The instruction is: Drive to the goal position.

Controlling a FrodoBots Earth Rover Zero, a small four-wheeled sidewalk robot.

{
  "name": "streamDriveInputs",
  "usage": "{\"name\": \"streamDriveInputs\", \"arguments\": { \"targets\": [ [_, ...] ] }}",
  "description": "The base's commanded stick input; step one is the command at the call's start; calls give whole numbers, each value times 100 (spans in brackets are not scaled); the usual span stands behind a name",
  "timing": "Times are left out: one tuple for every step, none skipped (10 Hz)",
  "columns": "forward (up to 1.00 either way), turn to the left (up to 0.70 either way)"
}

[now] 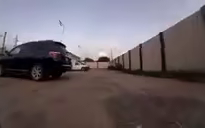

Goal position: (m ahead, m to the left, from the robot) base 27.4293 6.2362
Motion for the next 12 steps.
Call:
{"name": "streamDriveInputs", "arguments": {
  "targets": [
    [100,0],
    [100,-8],
    [100,-23],
    [100,-22],
    [100,-1],
    [100,0],
    [100,0],
    [100,0],
    [100,0],
    [100,0],
    [100,0],
    [100,0]
  ]
}}
